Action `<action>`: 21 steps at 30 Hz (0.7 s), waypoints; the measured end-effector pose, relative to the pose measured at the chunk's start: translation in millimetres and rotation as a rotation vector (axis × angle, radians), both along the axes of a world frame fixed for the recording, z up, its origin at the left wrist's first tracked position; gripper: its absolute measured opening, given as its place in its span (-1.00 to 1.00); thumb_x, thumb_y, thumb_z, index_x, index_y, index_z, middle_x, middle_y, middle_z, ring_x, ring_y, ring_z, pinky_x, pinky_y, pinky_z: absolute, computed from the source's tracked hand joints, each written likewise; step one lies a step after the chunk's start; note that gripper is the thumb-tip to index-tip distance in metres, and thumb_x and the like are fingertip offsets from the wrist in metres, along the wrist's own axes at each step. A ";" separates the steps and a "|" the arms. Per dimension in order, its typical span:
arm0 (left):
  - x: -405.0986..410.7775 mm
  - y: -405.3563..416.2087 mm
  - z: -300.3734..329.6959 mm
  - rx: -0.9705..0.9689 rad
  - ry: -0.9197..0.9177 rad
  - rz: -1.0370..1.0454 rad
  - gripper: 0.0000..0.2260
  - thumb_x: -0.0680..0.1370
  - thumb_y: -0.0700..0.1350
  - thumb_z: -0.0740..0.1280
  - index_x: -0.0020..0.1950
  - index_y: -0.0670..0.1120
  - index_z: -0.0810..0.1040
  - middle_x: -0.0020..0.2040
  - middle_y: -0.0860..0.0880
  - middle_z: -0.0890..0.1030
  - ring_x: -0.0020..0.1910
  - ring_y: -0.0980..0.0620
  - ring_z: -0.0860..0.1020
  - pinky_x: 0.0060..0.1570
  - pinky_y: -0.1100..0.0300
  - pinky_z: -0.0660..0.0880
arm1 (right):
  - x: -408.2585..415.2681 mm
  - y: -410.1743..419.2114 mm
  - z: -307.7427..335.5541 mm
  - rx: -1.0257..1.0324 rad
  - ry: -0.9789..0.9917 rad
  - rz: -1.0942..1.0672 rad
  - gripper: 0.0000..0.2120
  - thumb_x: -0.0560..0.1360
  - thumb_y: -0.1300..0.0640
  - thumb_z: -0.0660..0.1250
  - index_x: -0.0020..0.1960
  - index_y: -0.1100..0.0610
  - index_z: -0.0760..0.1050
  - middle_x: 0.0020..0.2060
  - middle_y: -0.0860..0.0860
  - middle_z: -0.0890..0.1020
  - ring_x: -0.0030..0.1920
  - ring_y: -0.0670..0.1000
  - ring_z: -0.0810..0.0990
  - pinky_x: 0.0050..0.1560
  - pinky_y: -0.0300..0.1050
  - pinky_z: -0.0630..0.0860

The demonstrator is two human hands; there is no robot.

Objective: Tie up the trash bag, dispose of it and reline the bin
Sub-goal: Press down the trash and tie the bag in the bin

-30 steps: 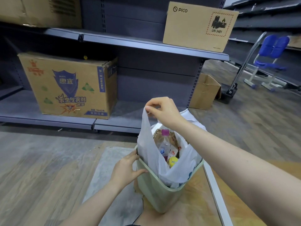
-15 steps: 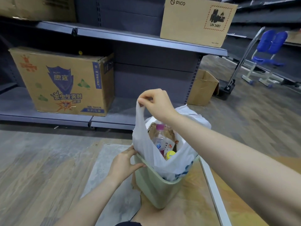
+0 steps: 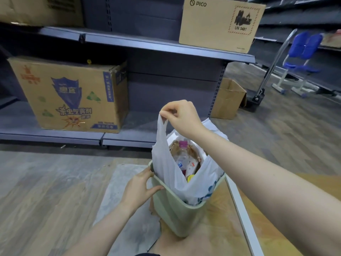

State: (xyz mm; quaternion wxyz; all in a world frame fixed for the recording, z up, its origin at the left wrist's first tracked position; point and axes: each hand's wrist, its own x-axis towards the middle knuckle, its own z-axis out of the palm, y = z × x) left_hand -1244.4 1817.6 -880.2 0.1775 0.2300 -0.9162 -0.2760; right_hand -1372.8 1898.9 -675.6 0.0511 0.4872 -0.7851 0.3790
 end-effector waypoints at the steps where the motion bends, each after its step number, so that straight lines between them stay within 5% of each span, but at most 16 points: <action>1: 0.8 -0.9 -1.7 -0.009 0.006 -0.007 -0.48 0.37 0.19 0.46 0.23 -0.06 0.57 0.41 0.04 0.42 0.28 0.05 0.51 0.17 0.22 0.46 | 0.4 0.2 2.0 0.004 -0.019 0.006 -0.83 0.50 0.20 0.30 -0.18 0.17 0.66 -0.25 -0.01 0.69 -0.17 0.02 0.63 0.02 -0.05 0.55; 4: 3.4 -1.6 -2.1 -0.036 -0.009 -0.039 -0.42 0.37 0.29 0.38 0.25 -0.05 0.56 0.43 0.05 0.39 0.30 0.06 0.50 0.18 0.24 0.46 | -1.4 2.0 4.5 0.054 -0.069 0.009 -0.84 0.51 0.17 0.32 -0.15 0.14 0.66 -0.23 -0.02 0.69 -0.15 0.01 0.64 0.03 0.00 0.58; 7: 2.7 -1.6 3.2 -0.064 -0.085 -0.062 -0.18 0.25 0.53 0.10 0.22 -0.03 0.57 0.38 0.08 0.46 0.23 0.06 0.54 0.10 0.22 0.50 | -5.9 7.1 4.7 0.078 -0.076 -0.001 -0.85 0.51 0.14 0.32 -0.14 0.11 0.66 -0.22 -0.03 0.69 -0.15 -0.01 0.63 0.01 0.03 0.59; 12: 2.6 -14.5 14.7 -0.285 -0.239 -0.228 -0.23 0.33 0.40 -0.12 0.19 -0.08 0.53 0.25 0.04 0.53 0.17 0.00 0.54 0.05 0.10 0.51 | -10.2 24.2 1.5 0.111 0.007 -0.021 -0.84 0.52 0.07 0.32 -0.06 0.08 0.67 -0.16 -0.04 0.70 -0.12 -0.04 0.62 0.01 0.00 0.58; 17: -1.0 -24.4 29.0 -0.457 -0.439 -0.340 -0.63 0.60 0.11 0.15 0.26 -0.10 0.46 0.30 0.00 0.48 0.23 -0.03 0.48 0.13 0.12 0.43 | -11.0 37.7 1.3 0.175 0.094 0.023 -0.82 0.53 0.04 0.30 -0.03 0.08 0.66 -0.14 -0.04 0.71 -0.08 -0.04 0.64 0.02 0.01 0.57; 21: -5.4 -31.1 57.7 -0.673 -0.370 -0.225 -0.34 0.51 0.27 -0.22 0.07 -0.09 0.54 0.05 -0.05 0.58 0.04 -0.09 0.55 -0.08 0.11 0.41 | -10.6 47.8 -4.5 0.161 0.133 0.067 -0.82 0.53 0.03 0.30 -0.03 0.07 0.65 -0.14 -0.06 0.70 -0.08 -0.06 0.63 0.01 0.01 0.57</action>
